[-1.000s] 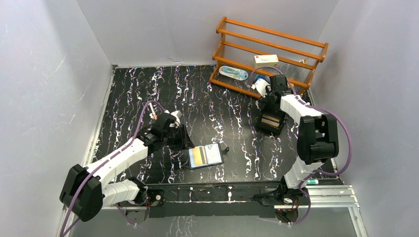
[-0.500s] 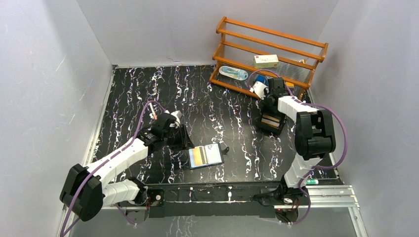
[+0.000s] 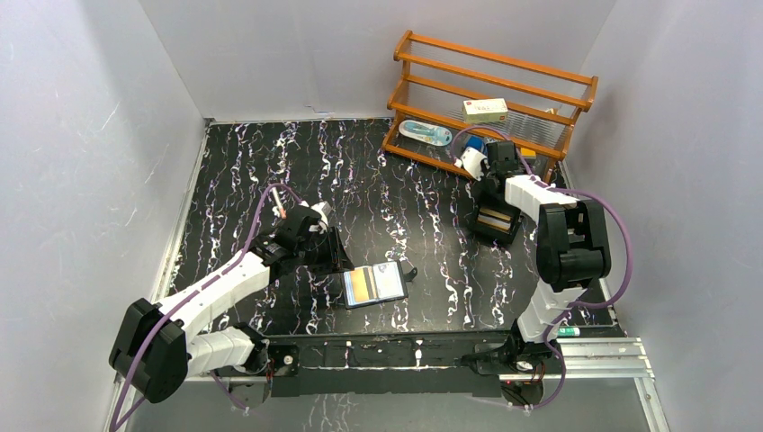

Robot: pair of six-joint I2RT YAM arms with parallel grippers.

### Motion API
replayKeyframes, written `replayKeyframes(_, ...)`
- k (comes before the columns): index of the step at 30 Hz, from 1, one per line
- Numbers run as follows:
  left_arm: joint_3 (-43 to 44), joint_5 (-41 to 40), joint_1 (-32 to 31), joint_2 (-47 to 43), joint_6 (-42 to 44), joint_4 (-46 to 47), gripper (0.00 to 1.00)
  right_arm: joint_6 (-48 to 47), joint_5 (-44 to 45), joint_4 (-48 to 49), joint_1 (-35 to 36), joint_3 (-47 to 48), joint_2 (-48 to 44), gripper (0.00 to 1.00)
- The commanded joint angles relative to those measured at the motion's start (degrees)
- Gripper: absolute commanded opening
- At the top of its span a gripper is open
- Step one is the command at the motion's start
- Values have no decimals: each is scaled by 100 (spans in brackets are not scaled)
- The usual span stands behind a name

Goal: Put the credit cards into the card holder
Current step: Pick up the credit card from the card box.

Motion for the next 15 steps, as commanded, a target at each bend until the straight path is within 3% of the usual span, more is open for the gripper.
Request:
replayKeyframes(1, -66, 100, -2, -43, -28, 24, 32, 74, 180, 171, -43, 111, -94, 23)
replayKeyframes(15, -97, 178, -3, 12, -67, 113, 32, 50, 177, 15, -43, 249, -139, 19)
